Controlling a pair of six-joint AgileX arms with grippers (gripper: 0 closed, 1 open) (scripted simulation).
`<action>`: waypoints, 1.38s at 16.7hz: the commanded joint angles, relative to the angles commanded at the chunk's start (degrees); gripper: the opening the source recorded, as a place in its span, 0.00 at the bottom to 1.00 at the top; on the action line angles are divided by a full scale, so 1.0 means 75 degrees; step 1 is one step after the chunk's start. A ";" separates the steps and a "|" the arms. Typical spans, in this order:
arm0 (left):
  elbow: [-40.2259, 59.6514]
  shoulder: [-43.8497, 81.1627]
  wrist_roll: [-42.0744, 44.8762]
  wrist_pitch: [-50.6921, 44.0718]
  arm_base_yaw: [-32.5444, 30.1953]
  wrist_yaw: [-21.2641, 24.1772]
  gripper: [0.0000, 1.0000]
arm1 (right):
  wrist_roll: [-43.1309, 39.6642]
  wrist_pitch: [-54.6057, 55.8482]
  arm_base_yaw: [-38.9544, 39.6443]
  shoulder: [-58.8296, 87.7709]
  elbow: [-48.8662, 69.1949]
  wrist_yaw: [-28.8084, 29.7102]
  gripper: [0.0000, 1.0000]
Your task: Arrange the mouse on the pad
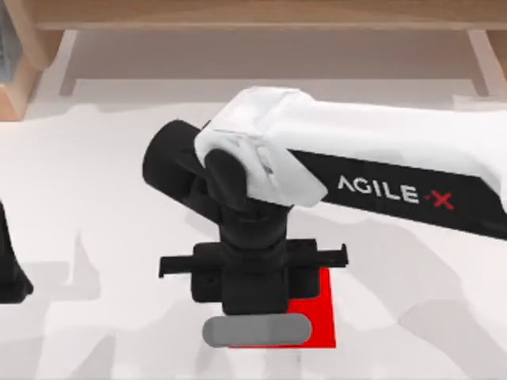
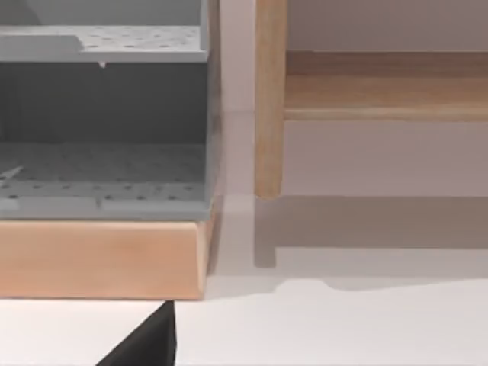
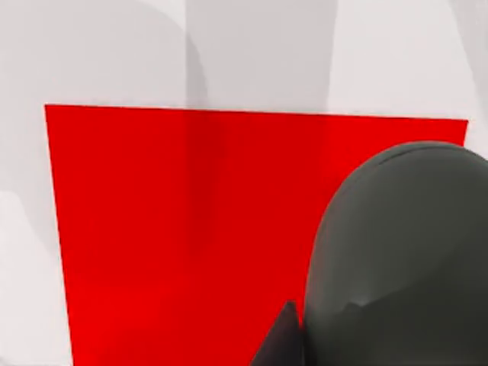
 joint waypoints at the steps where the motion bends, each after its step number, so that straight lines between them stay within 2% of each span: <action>1: 0.0000 0.0000 0.0000 0.0000 0.0000 0.0000 1.00 | 0.0028 0.0119 0.0054 0.0009 -0.0050 -0.0018 0.00; 4: 0.0000 0.0000 0.0000 0.0000 0.0000 0.0000 1.00 | -0.0013 0.0465 0.0005 0.0039 -0.0193 -0.0103 0.00; 11: 0.0000 0.0000 0.0000 0.0000 0.0000 0.0000 1.00 | -0.0505 0.0815 -0.0844 0.0204 -0.0612 -0.0156 0.00; 16: 0.0000 0.0000 0.0000 0.0000 0.0000 0.0000 1.00 | -0.0545 0.0818 -0.0904 0.0262 -0.0674 -0.0153 0.00; 23: 0.0000 0.0000 0.0000 0.0000 0.0000 0.0000 1.00 | -0.0545 0.0818 -0.0904 0.0262 -0.0674 -0.0153 0.53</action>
